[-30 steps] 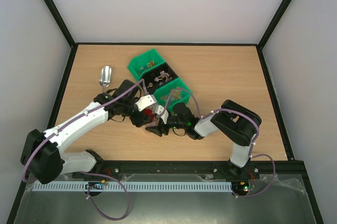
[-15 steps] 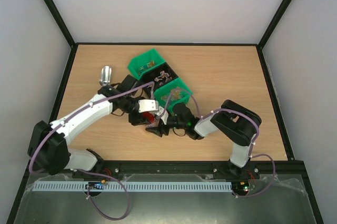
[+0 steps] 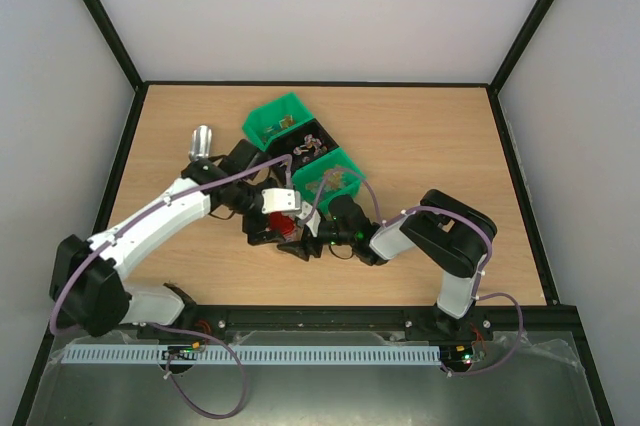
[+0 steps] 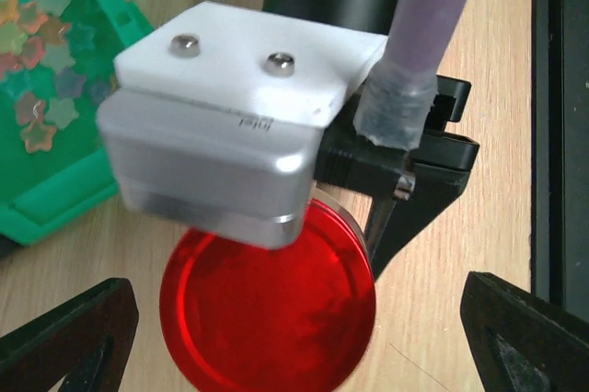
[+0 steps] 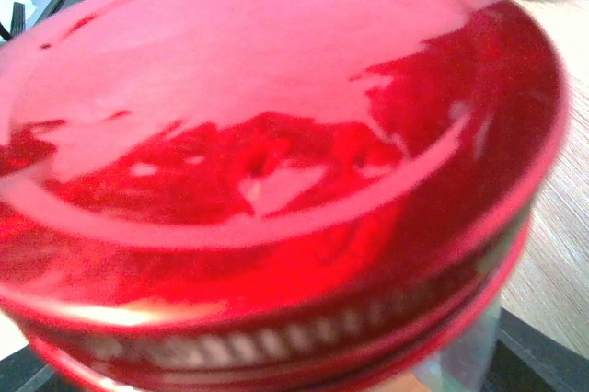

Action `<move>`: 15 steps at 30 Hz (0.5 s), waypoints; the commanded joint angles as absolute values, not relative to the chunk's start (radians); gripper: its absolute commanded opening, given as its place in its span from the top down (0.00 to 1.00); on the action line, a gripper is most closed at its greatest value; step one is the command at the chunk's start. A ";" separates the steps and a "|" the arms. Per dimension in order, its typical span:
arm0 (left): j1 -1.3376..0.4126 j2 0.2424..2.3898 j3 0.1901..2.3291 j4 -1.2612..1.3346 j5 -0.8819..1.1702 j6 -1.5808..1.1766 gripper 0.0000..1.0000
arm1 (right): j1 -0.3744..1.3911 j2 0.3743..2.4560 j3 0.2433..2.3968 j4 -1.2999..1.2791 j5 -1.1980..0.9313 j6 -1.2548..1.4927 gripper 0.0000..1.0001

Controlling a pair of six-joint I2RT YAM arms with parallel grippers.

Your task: Pack the candies

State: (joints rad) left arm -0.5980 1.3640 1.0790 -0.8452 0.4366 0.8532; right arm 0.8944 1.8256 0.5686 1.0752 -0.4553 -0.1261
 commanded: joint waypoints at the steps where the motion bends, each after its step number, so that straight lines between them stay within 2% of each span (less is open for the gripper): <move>1: -0.601 1.286 1.022 -0.806 0.408 0.653 0.01 | 0.892 1.846 0.558 1.043 -0.441 -0.102 0.74; 15: -0.632 1.295 0.945 -0.640 0.284 0.339 0.03 | 0.894 1.852 0.561 1.047 -0.417 -0.090 0.74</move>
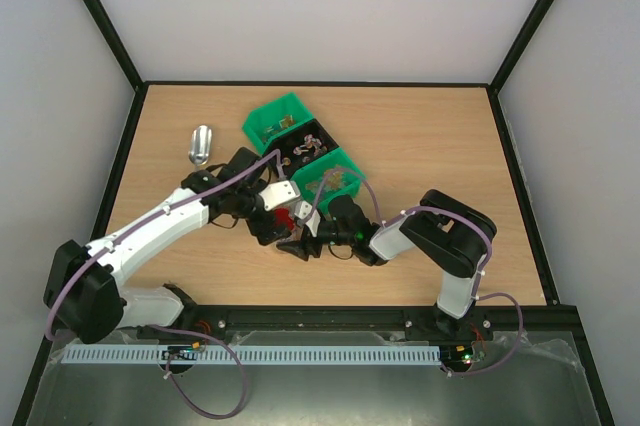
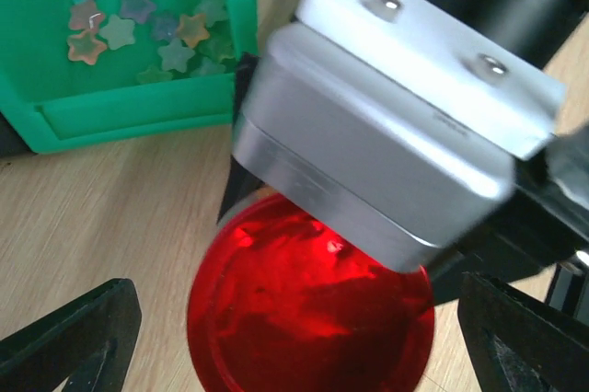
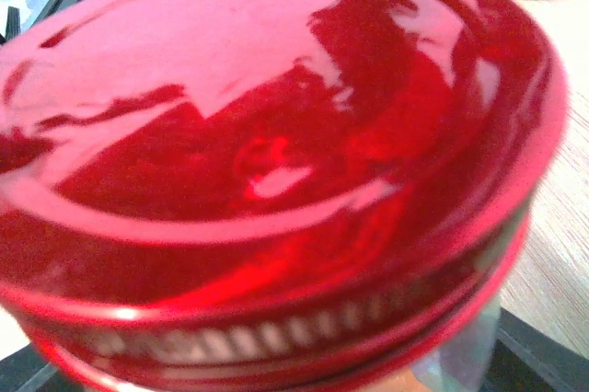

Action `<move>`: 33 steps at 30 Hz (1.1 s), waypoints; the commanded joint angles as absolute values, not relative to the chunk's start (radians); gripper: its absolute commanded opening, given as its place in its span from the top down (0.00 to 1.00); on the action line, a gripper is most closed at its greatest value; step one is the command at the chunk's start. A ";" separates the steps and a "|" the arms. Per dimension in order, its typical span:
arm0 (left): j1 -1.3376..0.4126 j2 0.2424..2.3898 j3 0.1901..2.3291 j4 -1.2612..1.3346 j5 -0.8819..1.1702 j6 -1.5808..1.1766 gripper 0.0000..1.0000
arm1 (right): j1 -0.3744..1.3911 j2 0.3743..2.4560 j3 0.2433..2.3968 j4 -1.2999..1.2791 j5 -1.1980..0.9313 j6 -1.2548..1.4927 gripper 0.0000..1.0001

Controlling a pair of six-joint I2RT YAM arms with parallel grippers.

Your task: Pack the candies

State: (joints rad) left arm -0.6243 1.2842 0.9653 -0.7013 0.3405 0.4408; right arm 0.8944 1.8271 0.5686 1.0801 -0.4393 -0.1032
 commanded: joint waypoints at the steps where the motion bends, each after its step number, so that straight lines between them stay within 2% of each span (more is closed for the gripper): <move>1: -0.634 1.296 0.941 -0.631 0.277 0.324 0.04 | 0.894 1.852 0.561 1.046 -0.416 -0.088 0.73; 11: -0.643 1.321 0.943 -0.630 0.255 0.328 0.14 | 0.894 1.849 0.558 1.048 -0.405 -0.092 0.74; 15: -0.643 1.314 0.945 -0.645 0.266 0.348 0.28 | 0.893 1.848 0.557 1.046 -0.412 -0.097 0.74; 18: -0.642 1.307 0.945 -0.671 0.291 0.395 0.32 | 0.891 1.846 0.555 1.043 -0.434 -0.103 0.74; 33: -0.634 1.308 0.972 -0.854 0.445 0.912 0.45 | 0.882 1.827 0.537 1.036 -0.542 -0.160 0.74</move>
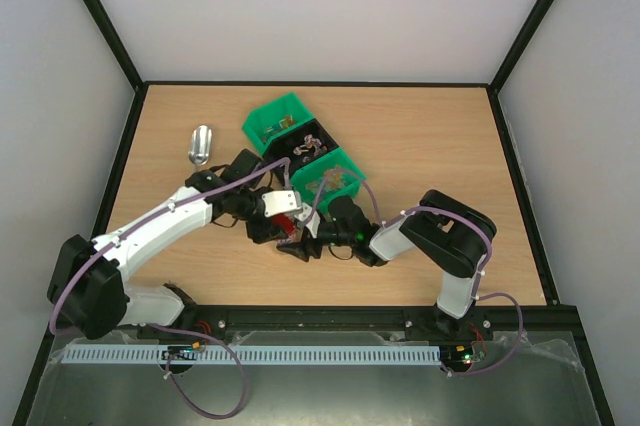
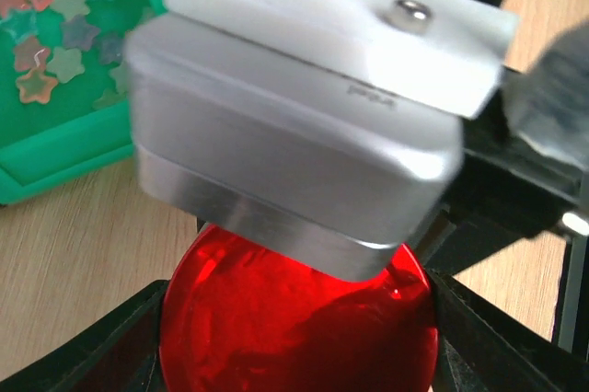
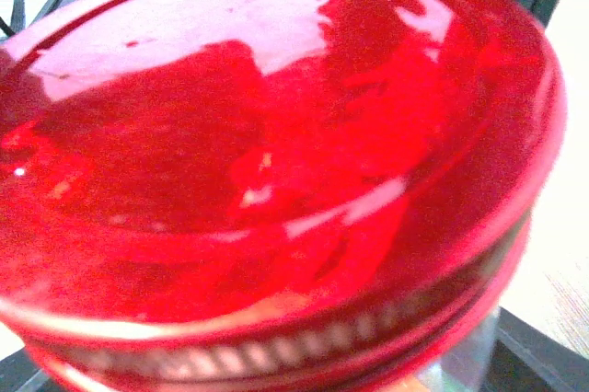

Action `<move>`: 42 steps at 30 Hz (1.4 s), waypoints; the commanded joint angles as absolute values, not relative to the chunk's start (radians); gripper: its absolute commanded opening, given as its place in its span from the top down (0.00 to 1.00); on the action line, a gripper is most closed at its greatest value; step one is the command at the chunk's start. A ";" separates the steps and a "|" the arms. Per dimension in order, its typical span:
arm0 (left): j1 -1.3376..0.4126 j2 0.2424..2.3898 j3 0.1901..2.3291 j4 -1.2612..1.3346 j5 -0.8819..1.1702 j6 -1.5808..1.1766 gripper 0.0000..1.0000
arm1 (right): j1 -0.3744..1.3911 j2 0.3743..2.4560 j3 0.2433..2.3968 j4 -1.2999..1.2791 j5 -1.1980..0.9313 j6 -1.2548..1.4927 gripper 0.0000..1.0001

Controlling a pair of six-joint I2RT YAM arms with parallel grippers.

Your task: Pack the candies

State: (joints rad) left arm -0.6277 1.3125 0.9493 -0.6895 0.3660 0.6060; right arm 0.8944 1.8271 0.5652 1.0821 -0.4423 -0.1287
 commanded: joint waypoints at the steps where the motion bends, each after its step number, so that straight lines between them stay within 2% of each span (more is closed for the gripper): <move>1: -0.634 1.315 0.979 -0.866 0.452 0.940 0.45 | 0.881 1.826 0.534 1.035 -0.543 -0.162 0.74; 6: -0.634 1.362 1.027 -0.925 0.473 1.065 0.46 | 0.878 1.820 0.529 1.029 -0.549 -0.167 0.74; 11: -0.619 1.376 1.034 -0.888 0.461 0.994 0.46 | 0.876 1.813 0.527 1.028 -0.534 -0.163 0.70; 14: -0.607 1.375 1.031 -0.855 0.454 0.919 0.47 | 0.873 1.810 0.526 1.027 -0.519 -0.158 0.56; 20: -0.584 1.357 1.011 -0.786 0.391 0.846 0.47 | 0.867 1.784 0.523 1.032 -0.490 -0.157 0.16; 24: -0.545 1.344 1.002 -0.783 0.381 0.842 0.47 | 0.857 1.753 0.518 1.030 -0.474 -0.158 0.01; 42: -0.277 1.447 1.022 -0.712 0.295 0.888 0.46 | 0.771 1.564 0.571 0.844 -0.448 -0.162 0.01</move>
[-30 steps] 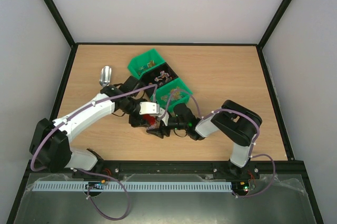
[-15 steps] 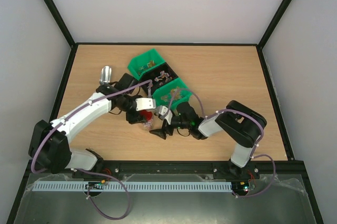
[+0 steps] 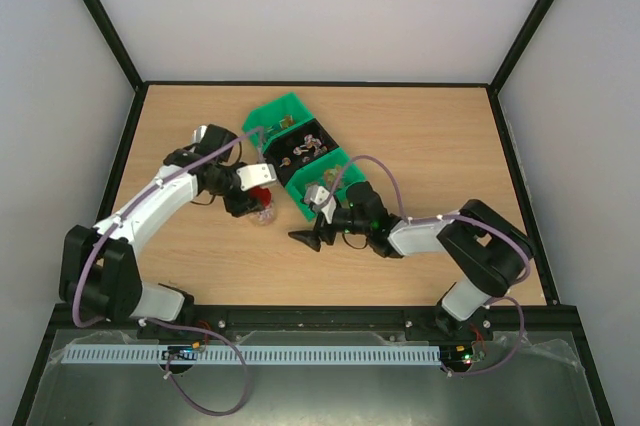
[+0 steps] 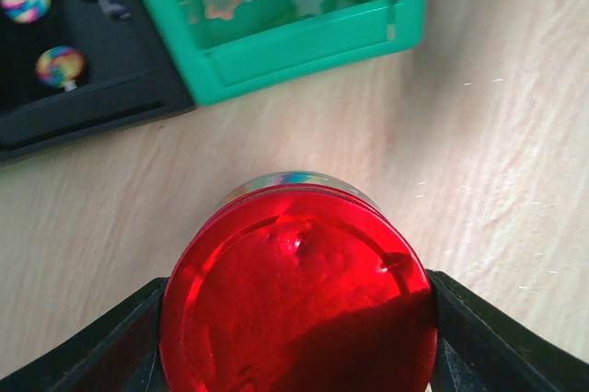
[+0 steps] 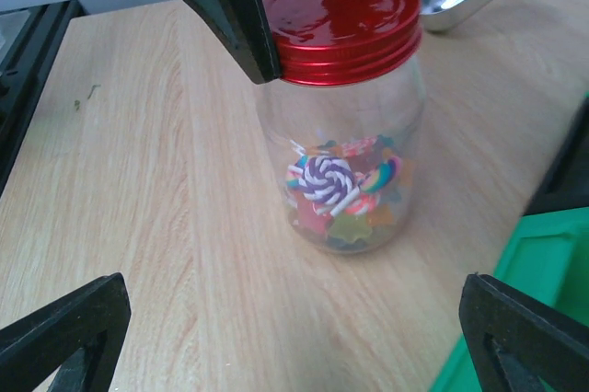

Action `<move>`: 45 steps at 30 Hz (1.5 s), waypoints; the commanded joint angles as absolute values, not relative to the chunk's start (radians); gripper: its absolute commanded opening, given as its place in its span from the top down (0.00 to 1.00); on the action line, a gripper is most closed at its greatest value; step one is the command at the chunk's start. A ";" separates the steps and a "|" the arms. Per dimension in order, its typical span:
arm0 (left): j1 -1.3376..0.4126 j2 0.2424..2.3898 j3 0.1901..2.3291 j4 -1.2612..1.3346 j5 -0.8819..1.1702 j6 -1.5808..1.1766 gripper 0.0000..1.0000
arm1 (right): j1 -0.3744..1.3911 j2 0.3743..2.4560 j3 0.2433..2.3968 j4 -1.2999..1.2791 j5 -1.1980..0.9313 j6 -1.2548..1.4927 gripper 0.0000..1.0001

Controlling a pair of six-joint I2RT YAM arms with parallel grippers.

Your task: Pack the candies

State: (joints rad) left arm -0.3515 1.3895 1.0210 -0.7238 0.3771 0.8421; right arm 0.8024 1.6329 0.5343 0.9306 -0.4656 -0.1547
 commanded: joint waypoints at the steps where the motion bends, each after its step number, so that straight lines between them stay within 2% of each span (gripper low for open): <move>1: -0.253 1.459 1.027 -0.708 0.292 0.892 0.46 | 0.760 1.547 0.576 0.823 -0.444 -0.159 0.01; 17: -0.018 1.585 1.101 -0.726 0.198 0.936 0.45 | 0.526 1.411 0.722 0.487 -0.440 -0.159 0.01; 20: -0.012 1.602 1.108 -0.730 0.196 0.923 0.39 | 0.482 1.408 0.766 0.422 -0.454 -0.161 0.01; 25: 0.001 1.644 1.149 -0.754 0.222 0.882 0.20 | 0.424 1.406 0.826 0.352 -0.471 -0.168 0.02; 34: 0.015 1.670 1.256 -0.813 0.247 0.868 0.01 | 0.389 1.391 0.902 0.307 -0.467 -0.165 0.01; 45: 0.018 1.672 1.535 -0.983 0.335 0.885 0.01 | 0.335 1.402 1.050 0.259 -0.462 -0.094 0.01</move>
State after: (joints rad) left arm 0.0120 1.6932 1.4220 -0.8806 0.2707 0.8711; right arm 0.3653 1.4208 0.9737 0.2951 -0.4500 -0.1360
